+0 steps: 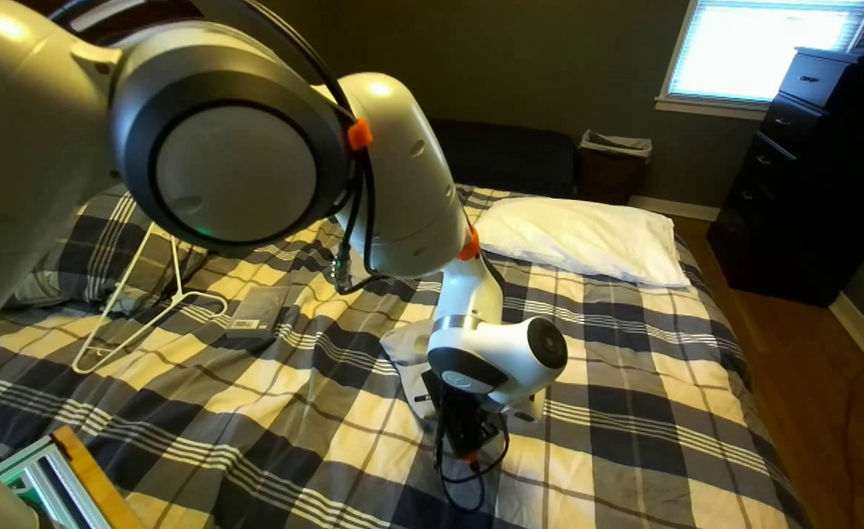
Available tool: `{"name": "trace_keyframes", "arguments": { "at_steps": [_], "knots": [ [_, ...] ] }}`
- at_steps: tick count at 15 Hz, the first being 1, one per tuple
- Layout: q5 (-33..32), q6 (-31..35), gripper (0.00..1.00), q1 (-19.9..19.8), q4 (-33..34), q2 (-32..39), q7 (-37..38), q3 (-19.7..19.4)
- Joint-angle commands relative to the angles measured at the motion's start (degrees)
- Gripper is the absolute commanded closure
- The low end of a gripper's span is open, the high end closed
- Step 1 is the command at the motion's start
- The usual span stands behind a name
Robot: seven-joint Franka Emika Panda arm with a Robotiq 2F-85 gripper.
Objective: Fold the towel on the bed
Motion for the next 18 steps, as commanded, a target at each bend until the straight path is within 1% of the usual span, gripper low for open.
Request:
{"name": "trace_keyframes", "arguments": {
  "at_steps": [1,2,4,5,6,7,8,9,10,11,12,16,18],
  "knots": [
    [3.6,-0.6,0.04,-4.6,4.7,5.3,-7.3,4.0],
    [4.2,-1.1,0.09,-5.4,5.5,6.2,-9.1,4.9],
    [4.9,-2.1,0.13,-6.5,6.5,7.0,-12.4,6.4],
    [5.4,-2.3,0.18,-6.9,6.6,7.1,-13.9,6.9],
    [5.7,-2.6,0.14,-7.1,6.9,7.3,-15.1,7.3],
    [5.9,-3.3,0.16,-7.2,7.3,7.5,-16.1,7.5],
    [5.8,-4.2,0.16,-6.8,7.7,7.8,-16.3,7.3],
    [6.0,-5.2,0.25,-6.6,8.3,8.3,-16.6,7.2],
    [6.1,-6.2,0.41,-6.5,8.9,8.7,-16.9,7.2],
    [6.1,-7.1,0.47,-6.3,9.4,9.1,-17.0,7.1],
    [6.2,-7.7,0.55,-6.1,9.7,9.3,-17.1,6.9],
    [7.8,-6.5,0.87,-5.8,8.1,7.3,-16.3,5.8],
    [8.5,-6.6,0.99,-5.6,6.7,5.7,-15.5,4.9]
  ]
}}
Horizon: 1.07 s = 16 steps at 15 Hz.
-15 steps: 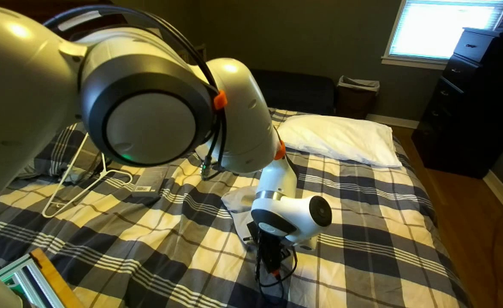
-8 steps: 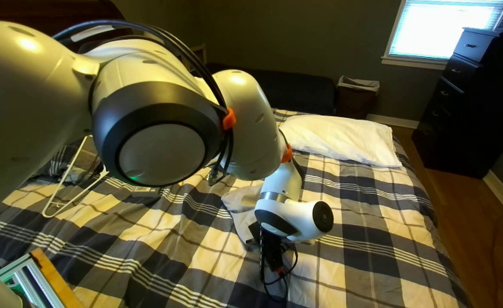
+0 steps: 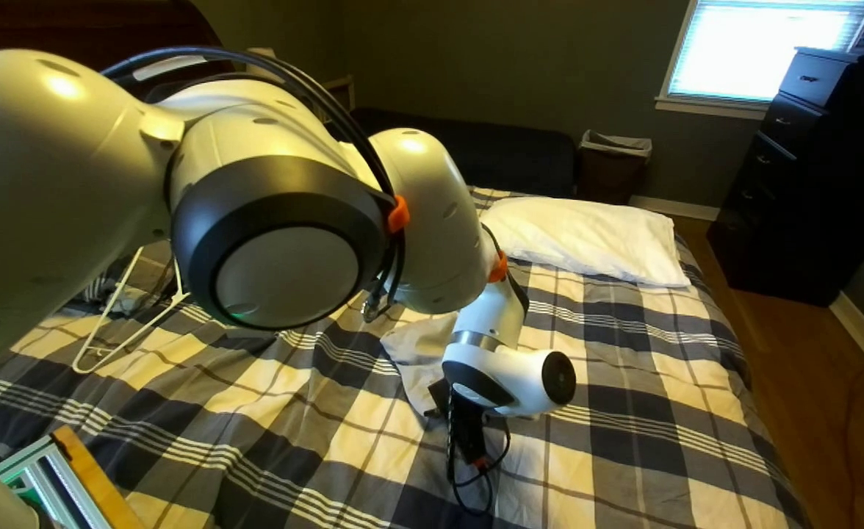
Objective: Fold the towel on the bed
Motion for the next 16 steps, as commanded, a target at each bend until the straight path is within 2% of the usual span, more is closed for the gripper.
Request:
{"name": "trace_keyframes", "arguments": {
  "at_steps": [1,7,9,11,14,16],
  "knots": [
    [2.5,-0.6,1.00,0.7,-2.2,-2.7,-0.3,-1.9],
    [1.8,2.4,0.98,1.9,-13.6,-14.7,-1.4,-6.3],
    [1.8,5.0,0.98,3.6,-17.0,-18.4,1.0,-8.8],
    [0.9,5.8,0.98,5.2,-18.1,-19.7,0.8,-9.7],
    [0.0,7.2,0.98,9.5,-19.3,-20.2,2.2,-10.2],
    [-2.6,9.4,0.98,14.4,-18.3,-18.6,6.2,-10.8]
  ]
}}
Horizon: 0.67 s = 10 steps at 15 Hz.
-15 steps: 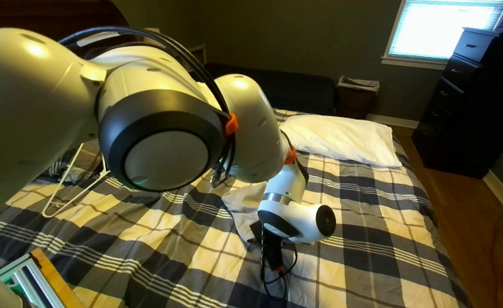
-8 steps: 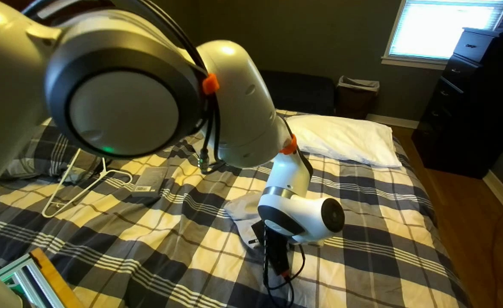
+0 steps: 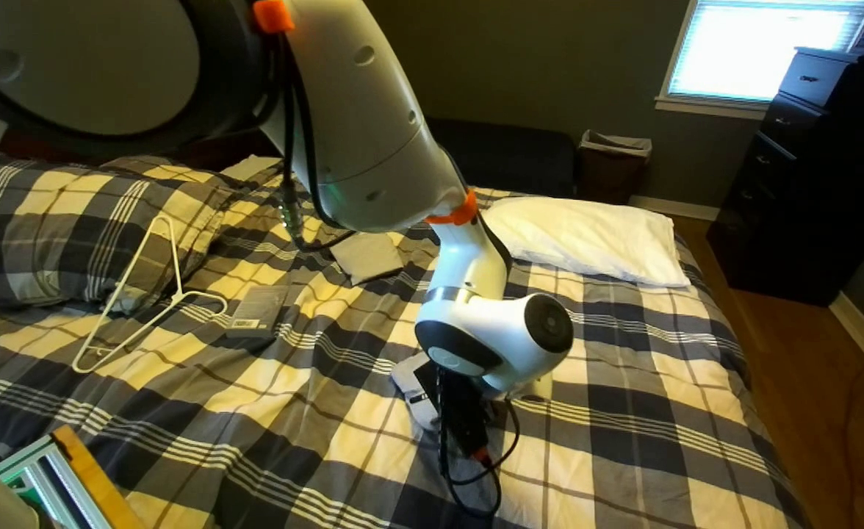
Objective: Fold the towel on the bed
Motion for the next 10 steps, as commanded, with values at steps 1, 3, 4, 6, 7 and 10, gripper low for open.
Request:
{"name": "trace_keyframes", "arguments": {
  "at_steps": [1,3,4,6,7,10],
  "knots": [
    [-4.5,5.3,0.98,9.2,0.1,2.0,7.9,-1.5],
    [-9.3,10.3,0.98,14.5,1.6,4.5,15.6,-2.0],
    [-13.2,12.3,0.98,17.0,2.1,5.5,20.0,-2.5],
    [-20.2,16.4,0.98,23.7,2.9,7.3,29.1,-5.9],
    [-21.2,16.6,0.98,29.4,3.4,8.1,32.3,-10.4],
    [-28.3,14.7,0.63,40.6,5.4,11.0,44.3,-20.3]
  ]
}}
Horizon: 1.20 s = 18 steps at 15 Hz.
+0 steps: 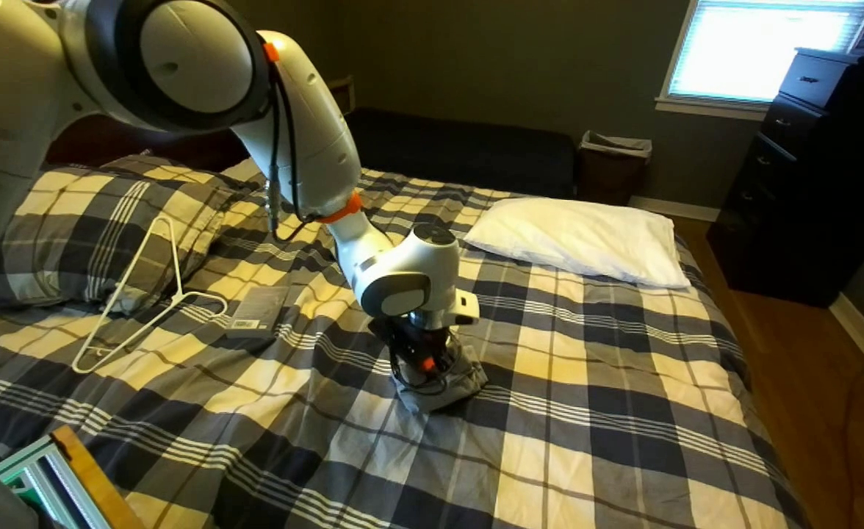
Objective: Fold the towel on the bed
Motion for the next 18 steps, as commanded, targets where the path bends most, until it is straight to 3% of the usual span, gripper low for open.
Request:
{"name": "trace_keyframes", "arguments": {
  "at_steps": [1,4,8,12,15,18],
  "knots": [
    [-11.9,-2.0,0.54,8.5,3.4,3.9,15.1,-8.4],
    [-20.5,-2.5,0.32,9.2,3.5,2.9,22.8,-9.1],
    [-22.6,-2.3,0.01,1.4,4.2,0.8,18.4,-1.1],
    [-17.3,-4.1,0.00,-10.3,5.3,0.7,11.7,11.8],
    [-13.6,-5.6,0.00,-17.8,7.9,3.9,6.2,19.1],
    [-11.2,-10.2,0.00,-20.8,11.5,7.5,3.8,20.7]
  ]
}}
